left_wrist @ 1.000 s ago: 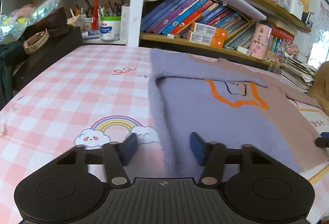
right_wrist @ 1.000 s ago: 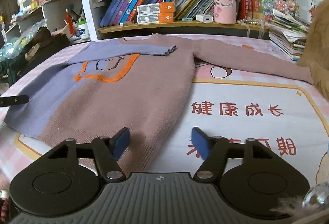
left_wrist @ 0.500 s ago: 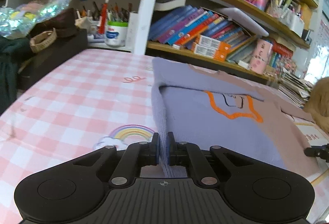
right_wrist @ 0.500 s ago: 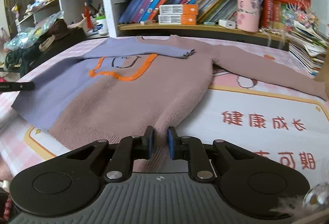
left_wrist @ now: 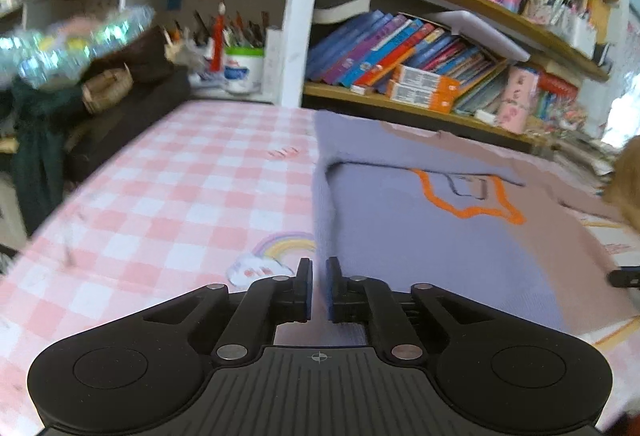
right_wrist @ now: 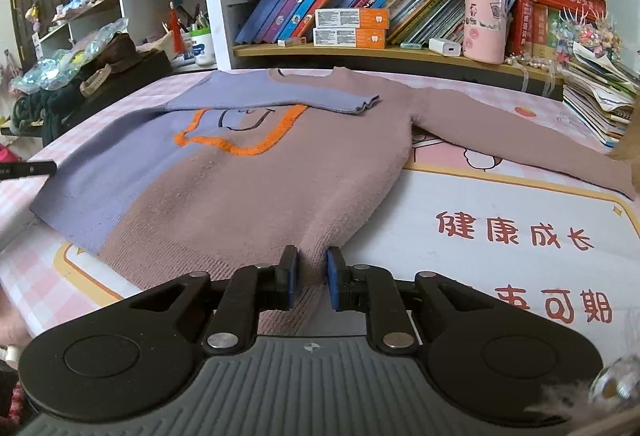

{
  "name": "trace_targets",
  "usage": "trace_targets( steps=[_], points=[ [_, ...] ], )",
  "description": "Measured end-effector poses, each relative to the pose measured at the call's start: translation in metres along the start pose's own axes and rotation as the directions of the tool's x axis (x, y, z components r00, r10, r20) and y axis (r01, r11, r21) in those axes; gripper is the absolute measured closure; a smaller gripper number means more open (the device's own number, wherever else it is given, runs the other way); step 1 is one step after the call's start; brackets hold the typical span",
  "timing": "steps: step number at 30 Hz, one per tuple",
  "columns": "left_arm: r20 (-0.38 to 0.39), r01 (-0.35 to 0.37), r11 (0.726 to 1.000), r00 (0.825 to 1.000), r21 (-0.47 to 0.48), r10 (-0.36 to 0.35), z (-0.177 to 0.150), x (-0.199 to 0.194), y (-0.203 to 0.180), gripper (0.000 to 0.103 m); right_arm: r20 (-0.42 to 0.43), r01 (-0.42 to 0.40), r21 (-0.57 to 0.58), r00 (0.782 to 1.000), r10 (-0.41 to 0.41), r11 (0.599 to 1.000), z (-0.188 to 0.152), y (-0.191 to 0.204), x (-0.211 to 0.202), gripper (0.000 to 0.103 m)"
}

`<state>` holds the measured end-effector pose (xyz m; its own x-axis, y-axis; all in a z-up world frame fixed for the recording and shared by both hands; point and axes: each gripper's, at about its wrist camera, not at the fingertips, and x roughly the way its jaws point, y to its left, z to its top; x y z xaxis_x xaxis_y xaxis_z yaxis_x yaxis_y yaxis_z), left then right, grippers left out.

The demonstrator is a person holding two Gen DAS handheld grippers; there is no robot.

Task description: Fold clothes

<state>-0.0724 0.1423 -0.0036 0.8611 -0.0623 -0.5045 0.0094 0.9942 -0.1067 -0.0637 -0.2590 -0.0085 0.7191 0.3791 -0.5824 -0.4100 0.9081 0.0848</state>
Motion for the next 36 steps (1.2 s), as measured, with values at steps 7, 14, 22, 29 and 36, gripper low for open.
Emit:
trace_targets(
  steps=[7, 14, 22, 29, 36],
  points=[
    [0.023, 0.016, 1.0, 1.0, 0.006, -0.016, 0.009, 0.009, -0.007, 0.049, 0.014, 0.014, 0.056, 1.0, -0.015, 0.998, 0.003, -0.012, 0.0, 0.067],
    [-0.04, 0.027, 0.998, 0.999, -0.051, -0.029, -0.001, 0.031, -0.002, 0.095, 0.024, 0.017, 0.143, 0.999, -0.021, 0.99, 0.011, -0.021, 0.01, 0.082],
    [-0.034, 0.068, 0.997, 0.997, -0.047, -0.069, -0.015, 0.008, 0.007, 0.098, 0.007, -0.007, 0.115, 1.0, 0.007, 0.993, 0.006, -0.011, 0.006, 0.089],
    [0.007, 0.016, 1.0, 1.0, -0.014, -0.016, -0.012, -0.004, 0.006, 0.094, 0.008, 0.009, 0.092, 1.0, -0.01, 0.996, 0.006, -0.002, 0.003, 0.083],
    [0.198, -0.088, 0.979, 0.979, 0.185, 0.051, 0.002, -0.029, -0.031, 0.03, 0.094, 0.101, 0.134, 0.989, -0.114, 0.986, 0.017, -0.028, -0.015, 0.051]
  ],
)
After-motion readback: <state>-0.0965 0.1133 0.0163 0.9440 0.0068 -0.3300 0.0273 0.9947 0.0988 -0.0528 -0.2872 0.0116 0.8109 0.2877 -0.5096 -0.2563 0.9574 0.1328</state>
